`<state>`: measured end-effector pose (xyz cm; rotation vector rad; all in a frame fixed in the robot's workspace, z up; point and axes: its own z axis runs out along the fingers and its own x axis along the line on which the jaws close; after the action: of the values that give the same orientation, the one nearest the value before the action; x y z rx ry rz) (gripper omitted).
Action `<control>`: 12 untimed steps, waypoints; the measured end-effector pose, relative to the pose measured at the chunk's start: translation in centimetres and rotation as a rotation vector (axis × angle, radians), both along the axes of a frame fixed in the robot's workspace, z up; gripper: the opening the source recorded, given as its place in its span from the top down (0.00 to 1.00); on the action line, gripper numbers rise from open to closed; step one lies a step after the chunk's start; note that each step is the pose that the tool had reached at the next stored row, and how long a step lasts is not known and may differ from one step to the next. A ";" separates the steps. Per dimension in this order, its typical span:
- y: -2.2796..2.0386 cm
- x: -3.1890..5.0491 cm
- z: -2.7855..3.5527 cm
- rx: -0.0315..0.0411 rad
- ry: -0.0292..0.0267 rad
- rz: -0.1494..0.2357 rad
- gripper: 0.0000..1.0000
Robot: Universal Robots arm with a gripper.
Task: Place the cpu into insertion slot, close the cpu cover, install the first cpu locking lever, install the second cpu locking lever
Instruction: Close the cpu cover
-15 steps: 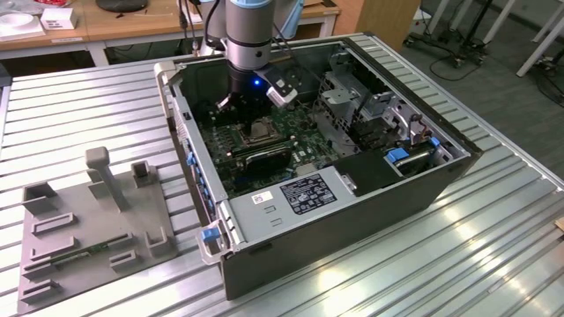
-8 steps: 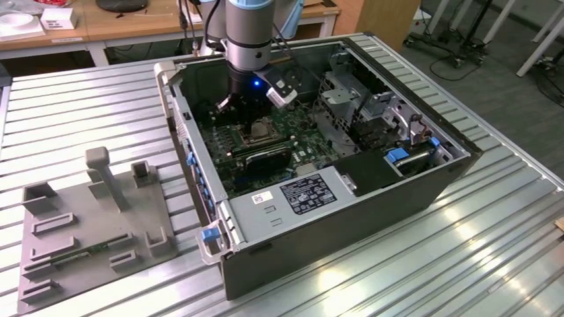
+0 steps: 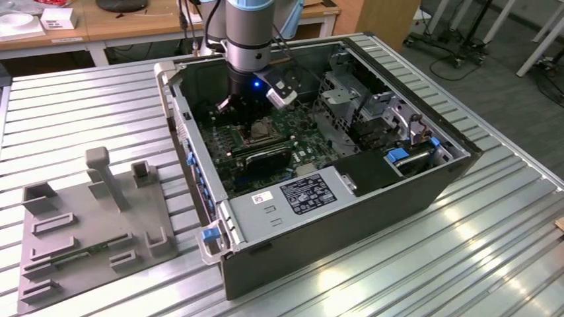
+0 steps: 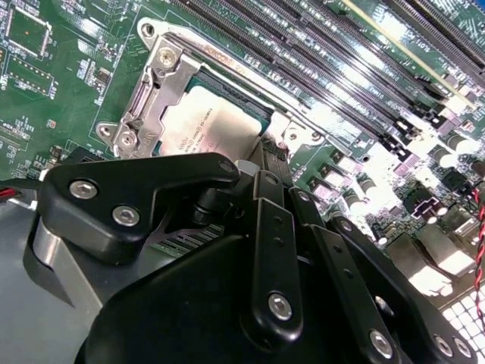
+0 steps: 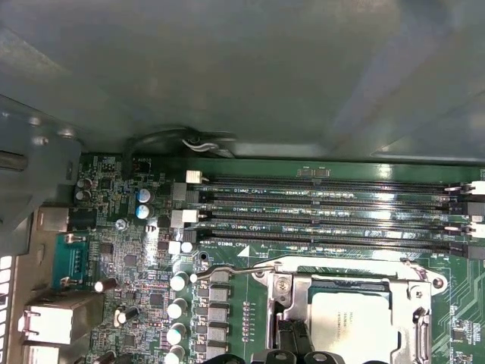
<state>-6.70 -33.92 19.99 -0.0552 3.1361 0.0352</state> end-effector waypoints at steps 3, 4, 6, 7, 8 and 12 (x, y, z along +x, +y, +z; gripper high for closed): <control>0.00 0.00 -0.01 0.0002 -0.0001 0.000 0.89; 0.00 0.00 -0.02 0.0002 -0.0001 0.000 0.89; -0.01 -0.01 -0.11 -0.0004 0.0003 0.000 0.89; -0.02 -0.01 -0.16 -0.0009 0.0006 0.000 0.89; -0.02 -0.02 -0.19 -0.0009 0.0007 0.000 0.89; 0.00 0.00 -0.25 0.0001 0.0000 0.000 0.89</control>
<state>-6.70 -33.92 19.74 -0.0551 3.1361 0.0353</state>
